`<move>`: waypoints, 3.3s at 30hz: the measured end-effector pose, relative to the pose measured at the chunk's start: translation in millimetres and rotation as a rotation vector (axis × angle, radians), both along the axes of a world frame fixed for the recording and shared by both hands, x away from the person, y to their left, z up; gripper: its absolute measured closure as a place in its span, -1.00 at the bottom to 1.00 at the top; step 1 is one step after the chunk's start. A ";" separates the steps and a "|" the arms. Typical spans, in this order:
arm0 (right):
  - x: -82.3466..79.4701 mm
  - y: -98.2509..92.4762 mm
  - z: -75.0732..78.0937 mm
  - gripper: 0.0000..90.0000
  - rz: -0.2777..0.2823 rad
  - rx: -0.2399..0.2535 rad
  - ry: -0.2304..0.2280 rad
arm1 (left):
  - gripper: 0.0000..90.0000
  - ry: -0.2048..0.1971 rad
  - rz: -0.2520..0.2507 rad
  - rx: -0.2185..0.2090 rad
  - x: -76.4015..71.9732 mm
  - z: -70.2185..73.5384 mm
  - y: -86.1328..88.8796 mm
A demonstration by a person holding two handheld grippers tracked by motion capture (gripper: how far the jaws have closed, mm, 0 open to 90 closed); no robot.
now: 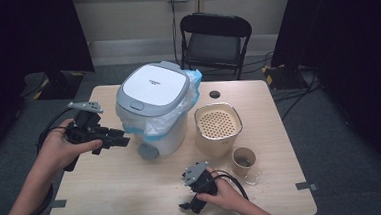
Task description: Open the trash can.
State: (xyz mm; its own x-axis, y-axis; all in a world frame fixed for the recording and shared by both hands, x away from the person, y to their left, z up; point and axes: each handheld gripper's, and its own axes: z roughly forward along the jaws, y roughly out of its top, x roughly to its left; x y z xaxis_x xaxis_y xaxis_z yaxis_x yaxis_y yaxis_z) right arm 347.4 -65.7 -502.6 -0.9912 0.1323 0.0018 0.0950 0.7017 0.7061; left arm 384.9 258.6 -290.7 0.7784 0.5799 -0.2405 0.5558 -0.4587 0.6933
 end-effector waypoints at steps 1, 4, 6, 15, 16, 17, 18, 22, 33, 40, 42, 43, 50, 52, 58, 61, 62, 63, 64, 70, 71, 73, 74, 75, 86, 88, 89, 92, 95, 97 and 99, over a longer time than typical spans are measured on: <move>0.1 0.0 0.1 -1.00 0.001 -0.001 0.001 | 0.32 -0.003 0.002 -0.003 0.4 1.3 -0.3; 0.1 0.0 0.1 -1.00 0.001 -0.001 0.001 | 0.36 -0.010 0.004 0.008 1.4 4.7 -1.2; 0.1 0.0 0.1 -1.00 0.001 -0.001 0.001 | 0.40 -0.009 0.010 0.013 2.0 5.9 -1.5; 0.1 0.0 0.1 -1.00 0.001 -0.001 0.001 | 0.53 -0.009 0.012 0.024 8.8 10.9 -2.7; 0.1 0.0 0.1 -1.00 0.001 -0.001 0.001 | 0.54 -0.007 0.014 0.023 9.8 11.9 -3.4; 0.1 0.0 0.1 -1.00 0.001 -0.001 0.001 | 0.55 -0.006 0.011 0.027 11.2 13.3 -4.2; 0.1 0.0 0.1 -1.00 0.001 -0.001 0.001 | 0.56 -0.007 0.014 0.025 11.8 14.1 -5.2; 0.1 0.0 0.1 -1.00 0.001 -0.001 0.001 | 0.59 -0.012 0.018 0.025 14.7 20.9 -8.8; 0.1 0.0 0.1 -1.00 0.001 -0.001 0.001 | 0.61 -0.015 0.031 0.024 21.1 35.4 -14.8; 0.1 0.0 0.1 -1.00 0.001 -0.001 0.001 | 0.61 -0.024 0.033 0.022 26.6 46.9 -18.0; 0.2 -0.1 0.1 -1.00 0.003 -0.001 0.001 | 0.61 -0.018 0.036 0.023 27.6 50.6 -19.7; 0.1 -0.1 0.1 -1.00 0.003 -0.001 0.001 | 0.62 -0.024 0.030 0.028 28.6 52.8 -20.0; -0.1 -0.2 0.2 -1.00 0.002 -0.002 0.003 | 0.63 -0.031 0.033 0.027 35.9 62.7 -28.0; -0.1 -0.2 0.2 -1.00 0.001 -0.003 0.004 | 0.63 -0.028 0.034 0.038 38.4 62.8 -31.0; -0.1 -0.2 0.2 -1.00 0.001 -0.002 0.004 | 0.64 -0.040 0.041 0.051 45.1 64.7 -39.9; 0.0 -0.1 0.1 -1.00 0.003 -0.002 0.003 | 0.64 -0.042 0.049 0.061 49.0 65.4 -45.5; 0.0 -0.2 0.2 -1.00 0.003 -0.003 0.004 | 0.64 -0.044 0.053 0.062 50.8 65.7 -47.4; 0.0 -0.2 0.2 -1.00 0.004 -0.003 0.003 | 0.64 -0.050 0.054 0.067 51.8 66.0 -48.5; 0.0 -0.2 0.2 -1.00 0.004 -0.003 0.003 | 0.64 -0.052 0.055 0.062 52.9 66.1 -50.2; 0.0 -0.2 0.2 -1.00 0.003 -0.003 0.003 | 0.65 -0.065 0.085 0.069 61.1 63.1 -55.6; 0.0 -0.2 0.2 -1.00 0.003 -0.003 0.003 | 0.65 -0.064 0.083 0.076 62.0 62.6 -55.6; -0.1 -0.3 0.2 -1.00 0.003 -0.003 0.004 | 0.65 -0.063 0.087 0.078 63.4 60.9 -56.2; 0.0 -0.2 0.2 -1.00 0.004 -0.003 0.003 | 0.65 -0.063 0.089 0.090 63.8 60.2 -56.4; 0.0 -0.2 0.2 -1.00 0.003 -0.003 0.003 | 0.65 -0.064 0.097 0.100 64.3 59.0 -56.6; 0.0 -0.2 0.2 -1.00 0.003 -0.002 0.002 | 0.87 -0.078 0.139 0.129 66.8 55.3 -54.3; 0.0 -0.2 0.2 -1.00 0.004 -0.002 0.002 | 0.90 -0.080 0.143 0.132 66.8 55.2 -54.7; 0.0 -0.2 0.2 -1.00 0.004 -0.002 0.003 | 0.92 -0.080 0.144 0.133 66.7 55.1 -54.5; 0.0 -0.2 0.2 -1.00 0.003 -0.003 0.003 | 0.95 -0.072 0.152 0.120 66.4 54.1 -53.1; -0.1 -0.2 0.1 -1.00 0.002 -0.002 0.003 | 0.96 -0.063 0.149 0.114 66.0 53.4 -50.9; 0.0 -0.2 0.1 -1.00 0.004 -0.002 0.002 | 0.97 -0.056 0.149 0.111 65.7 53.4 -49.9; 0.0 -0.2 0.1 -1.00 0.003 -0.002 0.002 | 0.97 -0.052 0.153 0.108 65.0 53.1 -49.1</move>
State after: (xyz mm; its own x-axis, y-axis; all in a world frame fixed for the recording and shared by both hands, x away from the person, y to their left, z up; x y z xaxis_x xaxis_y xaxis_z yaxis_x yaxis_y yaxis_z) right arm 347.4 -65.9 -502.5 -0.9916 0.1293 0.0037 0.0943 0.7035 0.7044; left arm 449.9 209.5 -237.6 0.6889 0.7127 -0.1322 0.5896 -0.4450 0.6740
